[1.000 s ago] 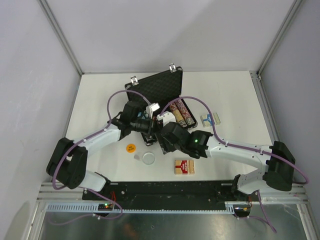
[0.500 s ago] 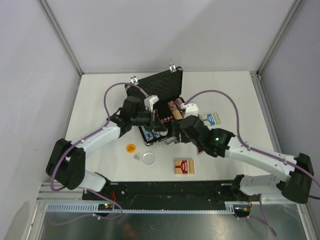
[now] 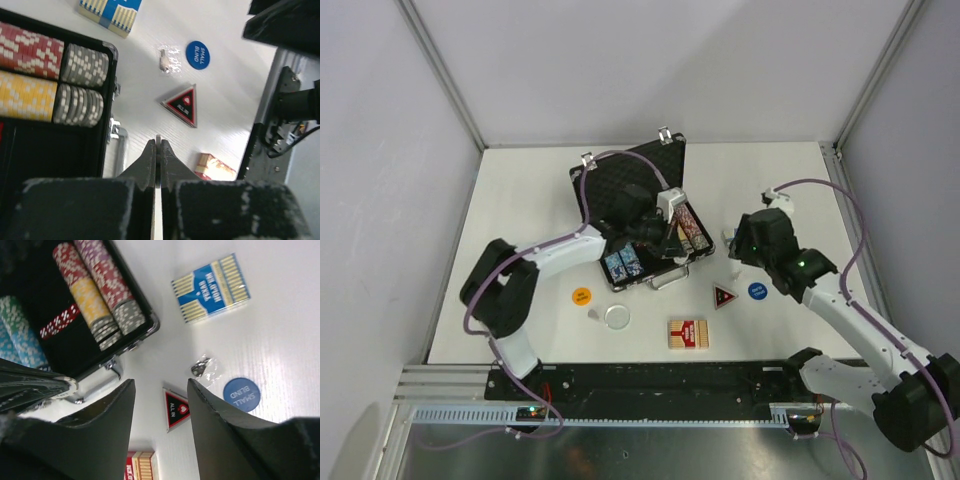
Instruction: Pack up texas hold em set
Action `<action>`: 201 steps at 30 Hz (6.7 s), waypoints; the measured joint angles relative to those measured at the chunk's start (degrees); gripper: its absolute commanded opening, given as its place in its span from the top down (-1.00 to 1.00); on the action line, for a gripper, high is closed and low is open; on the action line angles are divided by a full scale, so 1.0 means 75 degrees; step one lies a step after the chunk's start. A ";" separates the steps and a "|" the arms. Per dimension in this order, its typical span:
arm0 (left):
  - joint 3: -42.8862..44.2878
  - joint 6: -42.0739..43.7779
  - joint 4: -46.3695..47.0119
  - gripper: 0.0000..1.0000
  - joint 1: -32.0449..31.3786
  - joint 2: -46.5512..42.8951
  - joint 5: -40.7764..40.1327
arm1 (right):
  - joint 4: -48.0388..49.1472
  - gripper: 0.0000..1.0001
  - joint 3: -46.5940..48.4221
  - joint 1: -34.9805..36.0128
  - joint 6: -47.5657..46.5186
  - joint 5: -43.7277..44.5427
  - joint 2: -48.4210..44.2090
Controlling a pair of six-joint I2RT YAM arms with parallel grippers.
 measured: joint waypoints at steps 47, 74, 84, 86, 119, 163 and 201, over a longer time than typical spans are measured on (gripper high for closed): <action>0.1343 0.2052 0.0749 1.00 -0.0519 0.2139 -0.1419 | 0.0201 -0.02 -0.0009 -0.2317 -0.0635 -0.2565 0.0291; 0.1026 0.2640 0.0752 0.82 -0.0251 0.1982 -0.1367 | 0.0697 -0.02 -0.0009 -0.2317 -0.0551 -0.2830 0.0854; 0.1084 0.2538 0.0755 0.30 -0.0487 0.1999 -0.2022 | 0.0717 -0.02 -0.0009 -0.2317 -0.0551 -0.2882 0.0950; 0.1107 0.2433 0.0758 0.26 -0.0525 0.1999 -0.2282 | 0.0717 -0.02 -0.0009 -0.2317 -0.0551 -0.2885 0.0950; 0.1428 0.1443 -0.0198 -0.81 -0.0481 -0.1026 -0.4494 | 0.0388 -0.82 -0.0009 -0.0405 -0.0752 -0.1559 0.1023; -0.1970 0.2955 -0.1174 -0.99 -0.2264 -0.2579 -0.1413 | -0.1754 -0.67 -0.0032 -0.0968 0.1591 -0.0076 0.0329; -0.1142 0.3931 -0.1131 -0.42 -0.4039 0.0356 -0.3299 | -0.1687 -0.67 -0.1408 -0.2346 0.1224 -0.1367 -0.1338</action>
